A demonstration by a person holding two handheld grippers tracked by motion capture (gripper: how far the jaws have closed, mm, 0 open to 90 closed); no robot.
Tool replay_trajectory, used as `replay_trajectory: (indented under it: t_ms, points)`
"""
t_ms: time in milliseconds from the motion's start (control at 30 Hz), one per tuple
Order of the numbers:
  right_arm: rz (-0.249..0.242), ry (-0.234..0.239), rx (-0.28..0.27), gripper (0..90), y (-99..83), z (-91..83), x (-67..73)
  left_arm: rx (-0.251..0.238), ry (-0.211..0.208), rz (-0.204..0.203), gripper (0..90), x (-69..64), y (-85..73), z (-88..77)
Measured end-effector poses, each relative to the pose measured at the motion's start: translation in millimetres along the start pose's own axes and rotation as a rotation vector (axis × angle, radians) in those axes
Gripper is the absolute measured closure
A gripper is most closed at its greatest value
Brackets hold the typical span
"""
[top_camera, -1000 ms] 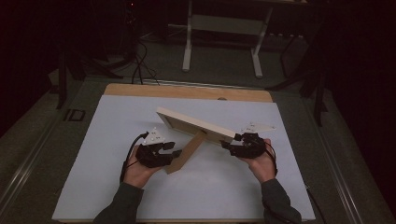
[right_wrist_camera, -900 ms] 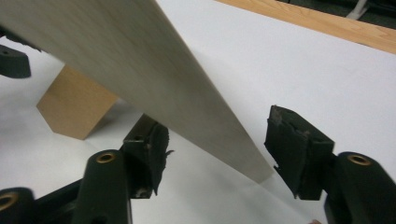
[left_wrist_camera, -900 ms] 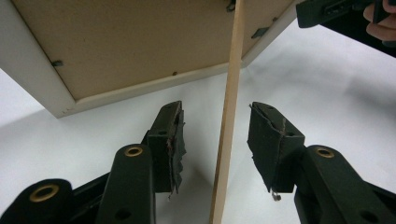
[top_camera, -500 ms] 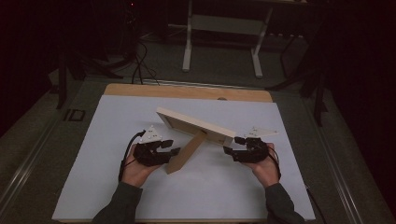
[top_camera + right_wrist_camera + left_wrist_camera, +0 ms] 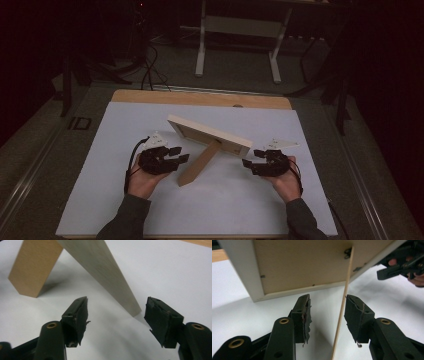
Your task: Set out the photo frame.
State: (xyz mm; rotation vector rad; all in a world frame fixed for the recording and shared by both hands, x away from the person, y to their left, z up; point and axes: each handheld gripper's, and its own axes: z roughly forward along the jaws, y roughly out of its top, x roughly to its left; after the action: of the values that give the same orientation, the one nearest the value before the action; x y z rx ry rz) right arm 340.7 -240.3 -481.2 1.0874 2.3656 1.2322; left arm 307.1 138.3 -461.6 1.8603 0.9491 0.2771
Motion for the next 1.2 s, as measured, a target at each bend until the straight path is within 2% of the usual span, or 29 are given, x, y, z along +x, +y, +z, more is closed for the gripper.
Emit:
replay_trajectory:
  t_ms: [167,267,400,500,633,833,933,1000,1100,1200]
  points:
    - [0.017,-0.036,0.003,43.4,-1.5,-1.4,-4.5,-0.012,0.017,-0.029,60.3,2.7,-0.7,-5.3]
    - [0.026,-0.041,0.0,48.5,-1.2,-2.2,-7.2,-0.02,0.03,-0.041,61.6,4.0,0.0,-8.2]
    - [0.019,-0.024,0.01,57.0,-0.5,-3.0,-9.6,-0.042,0.022,-0.064,63.4,5.2,3.4,-11.5]
    - [0.012,-0.011,0.022,62.2,0.5,-1.9,-10.0,-0.067,0.01,-0.101,63.2,6.7,6.7,-13.2]
    - [0.008,-0.01,0.025,70.9,1.6,-0.8,-10.2,-0.087,0.022,-0.102,66.4,6.7,10.4,-12.6]
    - [0.068,-0.028,0.004,84.1,2.6,-0.3,-14.2,-0.086,0.048,-0.098,75.0,8.5,17.8,-7.1]
    - [0.089,-0.021,-0.006,85.7,3.8,0.8,-16.0,-0.097,0.075,-0.117,81.7,9.7,21.4,-3.2]
    - [0.081,-0.038,-0.006,83.9,5.2,2.3,-15.3,-0.112,0.089,-0.136,86.0,11.3,23.5,-1.2]
    - [0.097,-0.073,-0.017,83.7,6.9,4.9,-16.4,-0.124,0.106,-0.157,89.3,12.9,26.1,2.2]
    - [0.117,-0.086,-0.034,83.8,8.3,6.8,-18.4,-0.122,0.116,-0.157,89.6,12.8,28.6,6.5]
